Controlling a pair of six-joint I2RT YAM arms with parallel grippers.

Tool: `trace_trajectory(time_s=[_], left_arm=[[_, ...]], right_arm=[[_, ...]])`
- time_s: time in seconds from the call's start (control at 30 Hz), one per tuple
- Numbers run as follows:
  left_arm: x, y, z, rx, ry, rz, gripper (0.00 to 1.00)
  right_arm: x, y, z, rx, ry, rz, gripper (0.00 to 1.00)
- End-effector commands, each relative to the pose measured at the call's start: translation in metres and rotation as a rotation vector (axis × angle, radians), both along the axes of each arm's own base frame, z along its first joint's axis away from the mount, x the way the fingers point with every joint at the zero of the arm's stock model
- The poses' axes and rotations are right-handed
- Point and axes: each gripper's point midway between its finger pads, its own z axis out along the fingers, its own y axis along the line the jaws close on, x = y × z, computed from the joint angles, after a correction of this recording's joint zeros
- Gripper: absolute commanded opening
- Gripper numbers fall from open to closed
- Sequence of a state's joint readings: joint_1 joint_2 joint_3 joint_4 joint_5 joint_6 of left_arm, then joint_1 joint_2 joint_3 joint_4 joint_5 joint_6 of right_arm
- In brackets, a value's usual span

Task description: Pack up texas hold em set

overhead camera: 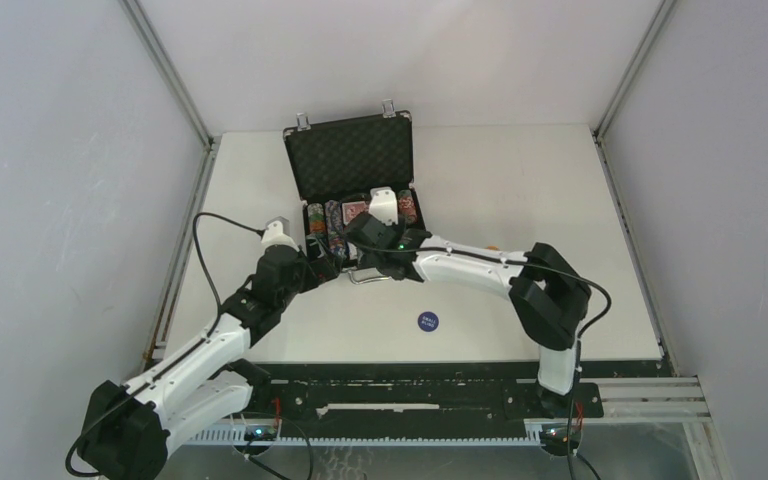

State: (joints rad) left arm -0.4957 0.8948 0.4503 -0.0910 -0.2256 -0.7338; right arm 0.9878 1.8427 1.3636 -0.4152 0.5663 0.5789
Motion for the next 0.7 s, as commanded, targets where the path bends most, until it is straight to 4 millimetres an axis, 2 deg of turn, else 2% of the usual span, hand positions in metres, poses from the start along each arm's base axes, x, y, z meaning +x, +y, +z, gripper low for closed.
trace_trajectory(time_s=[0.0,0.1,0.2,0.33,0.53,0.67], left_arm=[[0.0,0.003,0.001,-0.006,-0.021,0.012,1.0],[0.0,0.004,-0.001,-0.001,-0.019,0.015,1.0],[0.0,0.005,0.0,-0.001,-0.022,0.018,1.0],[0.001,0.007,-0.001,0.007,-0.022,0.025,1.0],[0.001,0.007,-0.003,0.013,-0.015,0.024,1.0],[0.001,0.005,-0.004,0.009,-0.012,0.017,1.0]], right_arm=[[0.029,0.013,0.001,-0.028,-0.02,0.029,0.59],[0.046,0.023,-0.004,-0.033,-0.015,0.039,0.59],[0.061,0.032,-0.019,-0.038,0.006,0.051,0.59],[0.075,0.043,-0.027,-0.042,0.017,0.061,0.59],[0.083,0.049,-0.028,-0.042,0.017,0.067,0.6],[0.079,0.047,-0.017,-0.032,0.005,0.08,0.71]])
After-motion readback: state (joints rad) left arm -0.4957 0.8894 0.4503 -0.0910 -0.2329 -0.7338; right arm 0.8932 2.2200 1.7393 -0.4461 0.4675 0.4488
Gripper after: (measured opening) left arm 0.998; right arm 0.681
